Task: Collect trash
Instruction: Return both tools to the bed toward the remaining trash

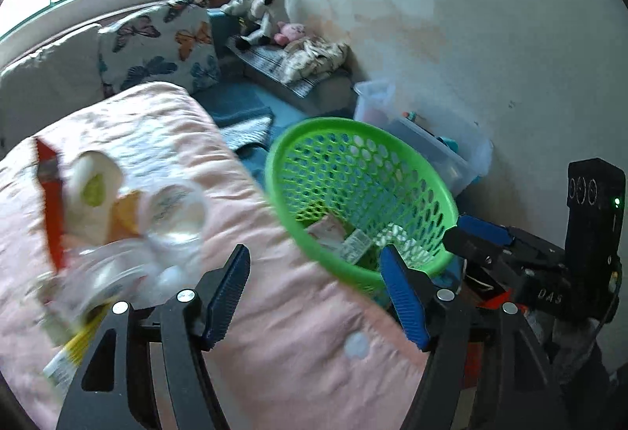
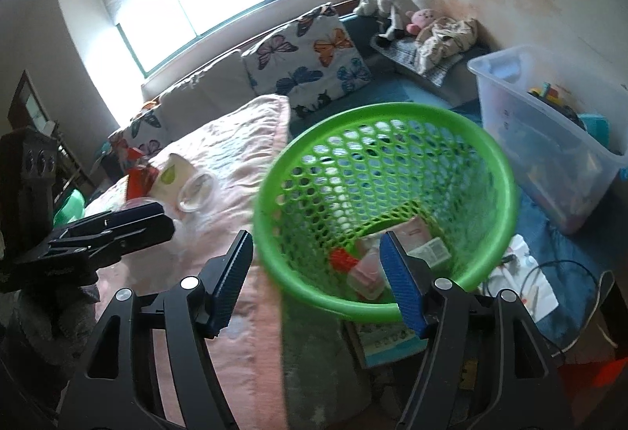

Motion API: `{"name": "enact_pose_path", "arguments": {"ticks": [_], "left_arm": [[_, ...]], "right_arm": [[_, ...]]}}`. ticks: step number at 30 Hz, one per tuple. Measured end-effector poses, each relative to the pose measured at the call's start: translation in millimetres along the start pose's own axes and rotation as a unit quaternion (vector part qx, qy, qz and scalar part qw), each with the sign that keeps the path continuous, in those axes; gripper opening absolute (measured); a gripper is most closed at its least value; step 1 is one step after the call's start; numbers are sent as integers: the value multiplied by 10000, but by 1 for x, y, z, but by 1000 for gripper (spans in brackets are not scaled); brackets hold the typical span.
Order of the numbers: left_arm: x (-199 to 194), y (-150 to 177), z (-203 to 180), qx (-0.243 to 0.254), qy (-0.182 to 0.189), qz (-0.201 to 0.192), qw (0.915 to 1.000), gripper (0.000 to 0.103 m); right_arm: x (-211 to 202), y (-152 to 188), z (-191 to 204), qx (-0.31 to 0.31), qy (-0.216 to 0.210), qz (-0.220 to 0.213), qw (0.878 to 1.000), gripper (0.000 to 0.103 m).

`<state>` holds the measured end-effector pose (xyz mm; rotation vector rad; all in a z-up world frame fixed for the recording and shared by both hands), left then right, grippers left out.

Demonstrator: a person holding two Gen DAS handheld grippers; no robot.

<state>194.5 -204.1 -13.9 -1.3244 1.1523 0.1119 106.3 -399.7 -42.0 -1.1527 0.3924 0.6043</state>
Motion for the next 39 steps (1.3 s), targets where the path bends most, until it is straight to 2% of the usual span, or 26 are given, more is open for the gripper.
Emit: {"name": "enact_pose_path", "arguments": {"ticks": [7,17,22,28,32,39], "left_arm": [[-47,24,41,-225,-536,-325,9978,67],[-99,63,112,-1064,-998,-573,9876,67],[-116,83,137,-1396,-1107,-649,9819,69],[-124,102,150,-1585,-1193,-626,9781,69],[-128,113,157,-1711,-1204,-616,9759,70],[-130,124,165,-1871,-1173,-624,9733,70]], "right_arm": [[8,-1,38,-298,-287,91,9991,71],[35,-4,97,-633,-698,299,9951,79],[53,-4,131,-868,-941,435,9908,84],[81,-2,172,-1175,-1164,641,9841,86],[100,-1,193,-1317,-1187,718,9815,90],[124,-2,207,-1375,-1121,834,9806,92]]}}
Point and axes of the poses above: each gripper's, at about its wrist camera, not at the fingertips, and x roughly the way its jaws point, z to its left, y to its underside, the point moved 2 cm from there along x, roughly the way its jaws point, and after that the axes turned 1 degree about -y, right-handed, at the moved point
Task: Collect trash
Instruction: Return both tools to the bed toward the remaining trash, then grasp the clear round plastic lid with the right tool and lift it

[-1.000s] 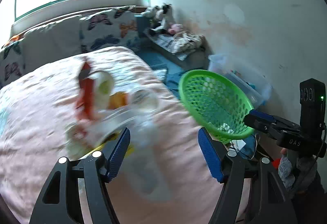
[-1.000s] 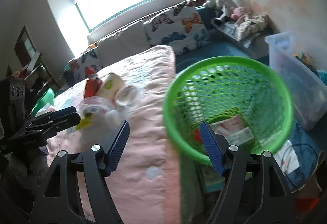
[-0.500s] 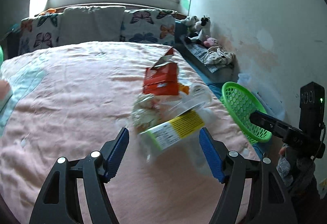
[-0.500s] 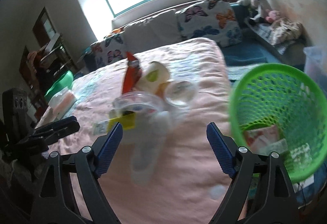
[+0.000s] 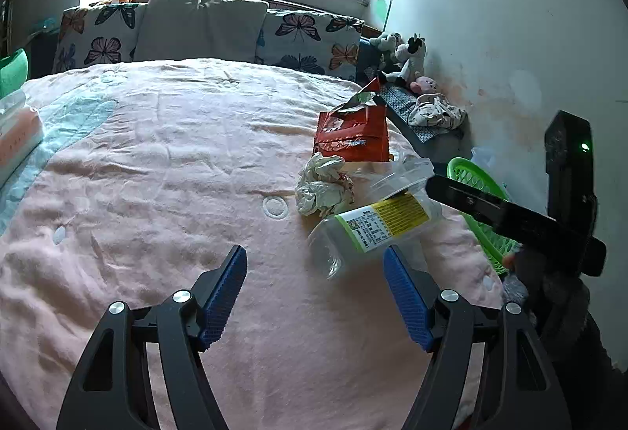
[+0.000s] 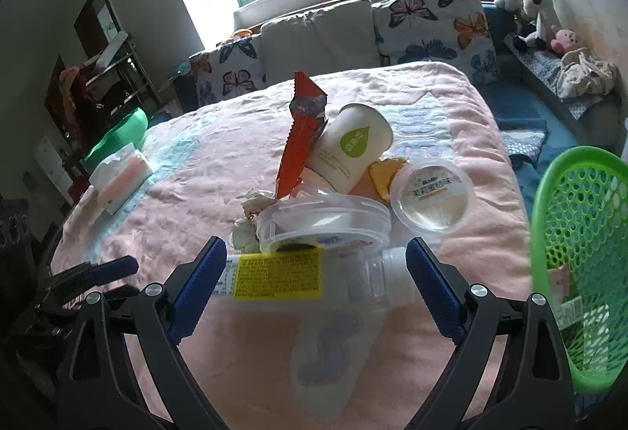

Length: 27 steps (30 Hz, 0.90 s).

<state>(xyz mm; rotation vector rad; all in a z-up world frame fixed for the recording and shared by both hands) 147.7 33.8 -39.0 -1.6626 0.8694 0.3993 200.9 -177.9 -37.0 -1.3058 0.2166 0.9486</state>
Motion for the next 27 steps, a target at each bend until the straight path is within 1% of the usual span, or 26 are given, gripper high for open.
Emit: {"name": "enact_pose_path", "arguments": {"ticks": [11,17,24,27], "left_arm": [[4,3,8,-138,18,59,9999,70],[9,4,10,-192,28,123,9997,70],[15,7,14,-268,50,188,9995,70],[16,7,16,-329,82,202,9992,70]], "right_arm": [[29,-3,-8,-12,148,213,9997,92],[37,-6,-9,-25,120,267,9996,94],[41,-7,-3,-249,152,323,9991,94],[43,-7,-2,-231,113,364,9990,94]]}}
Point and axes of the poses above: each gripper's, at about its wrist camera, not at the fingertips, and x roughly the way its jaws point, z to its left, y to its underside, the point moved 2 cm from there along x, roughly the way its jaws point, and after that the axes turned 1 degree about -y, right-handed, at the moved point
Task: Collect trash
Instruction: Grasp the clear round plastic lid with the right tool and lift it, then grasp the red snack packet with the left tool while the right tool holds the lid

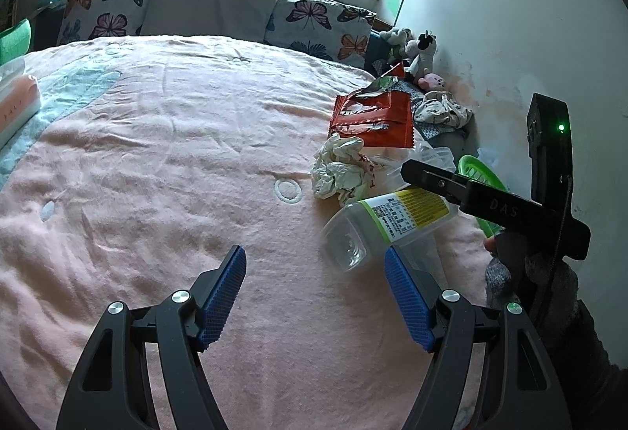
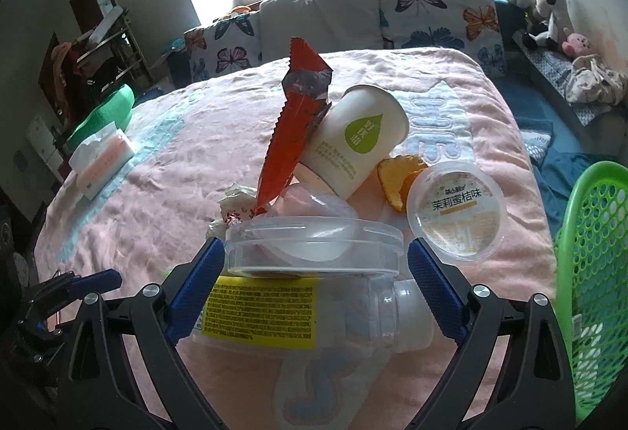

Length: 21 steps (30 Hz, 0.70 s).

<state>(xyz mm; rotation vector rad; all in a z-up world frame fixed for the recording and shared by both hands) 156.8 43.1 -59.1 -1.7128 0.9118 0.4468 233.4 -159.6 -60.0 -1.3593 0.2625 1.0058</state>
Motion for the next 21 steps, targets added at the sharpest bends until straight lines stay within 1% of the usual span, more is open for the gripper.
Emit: {"name": "enact_pose_path", "arguments": {"ticks": [7,10,21], "left_arm": [[3,2,0,-20,-1,29,10000,70],[2,1,0,-22,-6,10,10000,70],[-1,-12,-4,83,-115,-145,9998,70]], "right_arm": [[2,0,1,24,-22,-17,10000,92],[-2,-1,1,48,-22,-101,9999,91],[-43,-5,-4,89,-112,-492,9987,91]]}}
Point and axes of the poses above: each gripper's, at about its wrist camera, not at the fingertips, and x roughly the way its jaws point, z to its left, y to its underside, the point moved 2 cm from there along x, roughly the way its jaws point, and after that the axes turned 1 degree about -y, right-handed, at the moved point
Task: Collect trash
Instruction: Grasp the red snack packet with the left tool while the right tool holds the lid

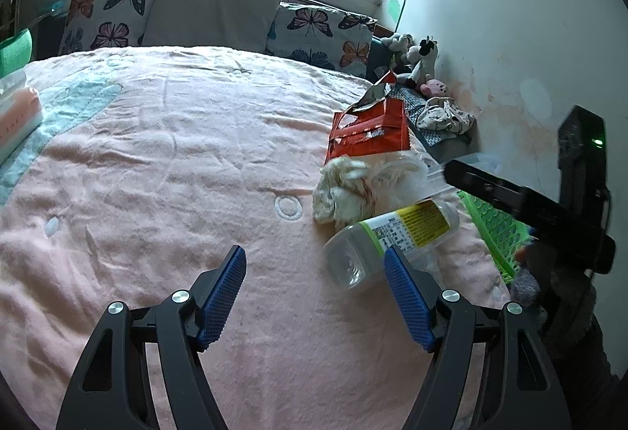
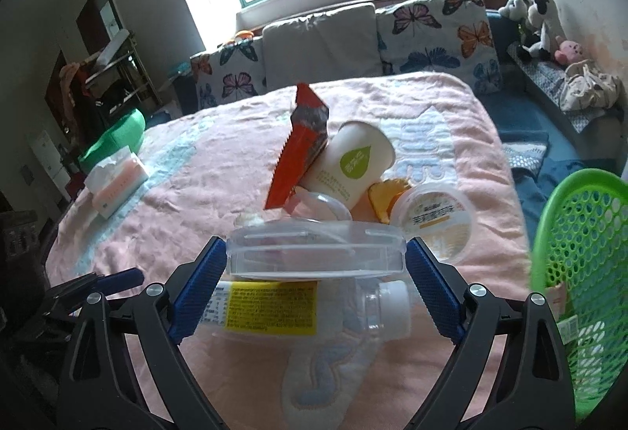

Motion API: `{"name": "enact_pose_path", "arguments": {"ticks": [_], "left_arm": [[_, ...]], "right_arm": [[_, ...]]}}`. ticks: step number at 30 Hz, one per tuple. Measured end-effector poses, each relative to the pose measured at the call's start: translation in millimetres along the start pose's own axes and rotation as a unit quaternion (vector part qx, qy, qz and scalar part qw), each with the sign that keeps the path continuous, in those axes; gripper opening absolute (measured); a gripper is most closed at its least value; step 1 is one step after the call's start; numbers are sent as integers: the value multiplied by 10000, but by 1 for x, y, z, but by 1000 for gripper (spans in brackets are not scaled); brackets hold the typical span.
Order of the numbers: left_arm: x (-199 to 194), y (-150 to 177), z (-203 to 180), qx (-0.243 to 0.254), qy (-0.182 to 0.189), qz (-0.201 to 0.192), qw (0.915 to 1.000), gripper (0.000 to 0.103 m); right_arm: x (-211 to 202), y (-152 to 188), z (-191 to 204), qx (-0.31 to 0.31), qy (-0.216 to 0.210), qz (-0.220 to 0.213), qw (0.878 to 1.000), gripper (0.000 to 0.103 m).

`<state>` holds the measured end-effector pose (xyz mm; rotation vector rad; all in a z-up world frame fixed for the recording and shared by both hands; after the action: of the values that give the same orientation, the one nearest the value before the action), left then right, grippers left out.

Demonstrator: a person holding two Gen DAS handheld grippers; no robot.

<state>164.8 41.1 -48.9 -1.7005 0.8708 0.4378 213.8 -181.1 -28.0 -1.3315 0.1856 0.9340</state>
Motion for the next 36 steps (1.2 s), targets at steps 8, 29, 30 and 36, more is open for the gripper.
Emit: {"name": "enact_pose_path", "arguments": {"ticks": [8,29,30,36], "left_arm": [[6,-12,-14,255,-59,-70,9996,70],[64,-74,-88,1143,-95,-41,9934,66],[69,-76,-91,1162,-95,-24,9932,66],[98,-87,-100,1249,-208,118,9919,61]], "right_arm": [[-34,0,-3,22,-54,-262,9996,91],[-98,9,-45,366,263,-737,9963,91],[-99,9,-47,379,283,-740,9961,91],[-108,14,-65,541,422,-771,9947,91]]}}
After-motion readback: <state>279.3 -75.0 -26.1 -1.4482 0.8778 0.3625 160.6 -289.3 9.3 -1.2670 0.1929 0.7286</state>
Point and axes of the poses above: each gripper's, at about its wrist camera, not at the fingertips, and x roughly the way its jaws point, z to its left, y to its underside, the point moved 2 cm from there along x, roughly the way its jaws point, and after that the axes turned 1 degree about -y, right-handed, at the moved point
